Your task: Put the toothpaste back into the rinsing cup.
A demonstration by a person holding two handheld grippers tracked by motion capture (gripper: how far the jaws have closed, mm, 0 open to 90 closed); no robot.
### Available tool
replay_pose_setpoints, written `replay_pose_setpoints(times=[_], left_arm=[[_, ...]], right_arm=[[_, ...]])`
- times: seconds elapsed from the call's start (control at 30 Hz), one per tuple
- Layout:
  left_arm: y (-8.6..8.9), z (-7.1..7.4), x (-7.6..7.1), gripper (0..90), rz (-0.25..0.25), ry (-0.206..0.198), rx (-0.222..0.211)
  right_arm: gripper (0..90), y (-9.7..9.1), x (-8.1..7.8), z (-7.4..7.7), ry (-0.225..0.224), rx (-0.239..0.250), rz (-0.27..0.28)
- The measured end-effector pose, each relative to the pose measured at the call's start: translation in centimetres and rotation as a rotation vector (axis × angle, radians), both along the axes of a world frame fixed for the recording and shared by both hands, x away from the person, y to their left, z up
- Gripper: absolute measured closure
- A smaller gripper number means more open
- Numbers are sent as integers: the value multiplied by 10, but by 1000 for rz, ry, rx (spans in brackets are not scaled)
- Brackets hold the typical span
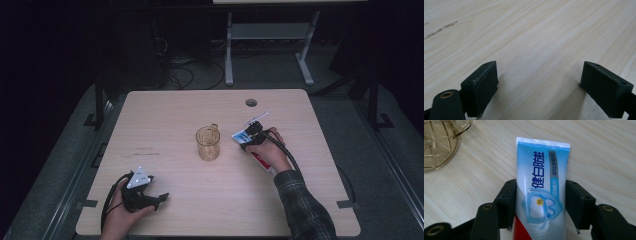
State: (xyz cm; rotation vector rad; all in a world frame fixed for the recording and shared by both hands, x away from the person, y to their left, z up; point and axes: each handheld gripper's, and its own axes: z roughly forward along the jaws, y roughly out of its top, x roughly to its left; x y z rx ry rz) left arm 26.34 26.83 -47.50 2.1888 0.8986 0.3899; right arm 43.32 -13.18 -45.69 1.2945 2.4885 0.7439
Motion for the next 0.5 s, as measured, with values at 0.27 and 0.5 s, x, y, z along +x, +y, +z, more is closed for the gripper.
replay_pose_setpoints(times=[0.27,0.5], left_arm=[[0,0,0,130,1,0,-2],[0,0,0,130,-3,0,2]], right_arm=[[564,3,-1,3,2,-28,1],[679,0,-2,7,13,-9,-28]])
